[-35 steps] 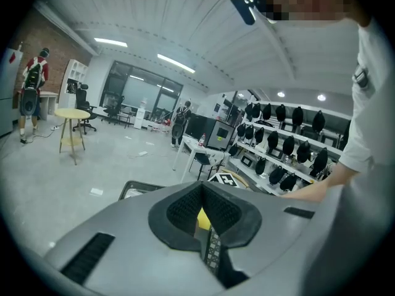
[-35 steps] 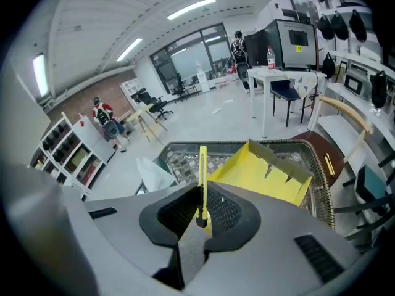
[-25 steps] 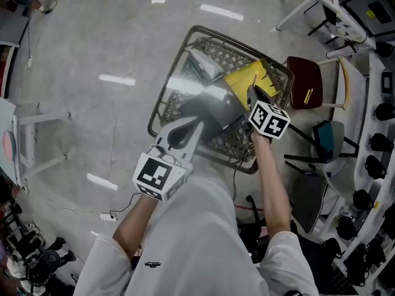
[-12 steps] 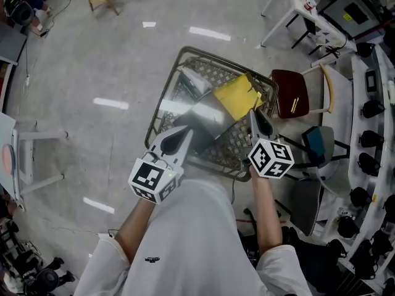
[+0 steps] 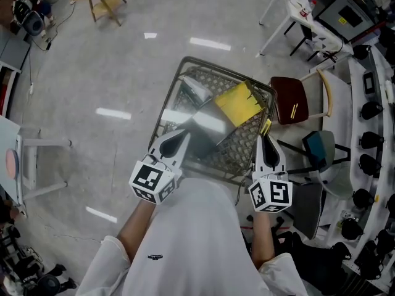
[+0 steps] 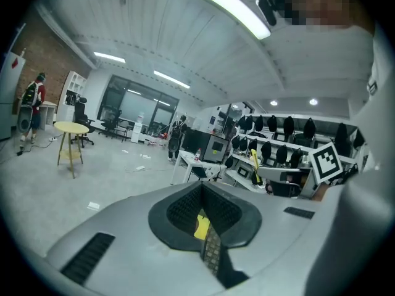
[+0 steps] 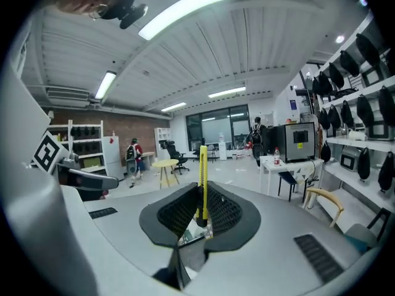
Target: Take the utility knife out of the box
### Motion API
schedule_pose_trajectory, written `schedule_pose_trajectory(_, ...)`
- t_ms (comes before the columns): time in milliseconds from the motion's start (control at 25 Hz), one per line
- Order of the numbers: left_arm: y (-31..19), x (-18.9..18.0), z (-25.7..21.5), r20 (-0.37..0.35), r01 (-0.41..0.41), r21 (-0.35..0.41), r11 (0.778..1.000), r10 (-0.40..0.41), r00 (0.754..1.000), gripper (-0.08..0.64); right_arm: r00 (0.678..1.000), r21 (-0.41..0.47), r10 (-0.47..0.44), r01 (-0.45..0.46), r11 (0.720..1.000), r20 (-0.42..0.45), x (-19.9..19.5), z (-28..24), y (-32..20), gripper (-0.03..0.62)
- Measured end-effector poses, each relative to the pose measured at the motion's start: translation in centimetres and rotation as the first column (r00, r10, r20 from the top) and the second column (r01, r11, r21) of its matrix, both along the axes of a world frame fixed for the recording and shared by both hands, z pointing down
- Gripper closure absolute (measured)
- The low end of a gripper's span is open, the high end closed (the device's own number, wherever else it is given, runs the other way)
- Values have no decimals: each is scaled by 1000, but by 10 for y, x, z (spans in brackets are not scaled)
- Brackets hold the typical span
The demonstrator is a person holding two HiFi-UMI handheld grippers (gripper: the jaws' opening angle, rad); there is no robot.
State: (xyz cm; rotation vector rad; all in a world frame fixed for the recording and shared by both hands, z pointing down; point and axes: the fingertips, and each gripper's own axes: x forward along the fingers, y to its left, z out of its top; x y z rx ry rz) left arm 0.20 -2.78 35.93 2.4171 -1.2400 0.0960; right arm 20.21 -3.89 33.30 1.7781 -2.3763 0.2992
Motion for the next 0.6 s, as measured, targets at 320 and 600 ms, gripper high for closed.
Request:
schedule_pose_trajectory(320,-3,2,-6,11,-1,15,1000,1,1000,557,1000,77,0,0,997,-5,-9,-11,20,552)
schedule_pose_trajectory(600,-4,8,-13,1,-4,34,999,4,1000,557,1000,88,-9,9,996,0,-14,-12,18,552)
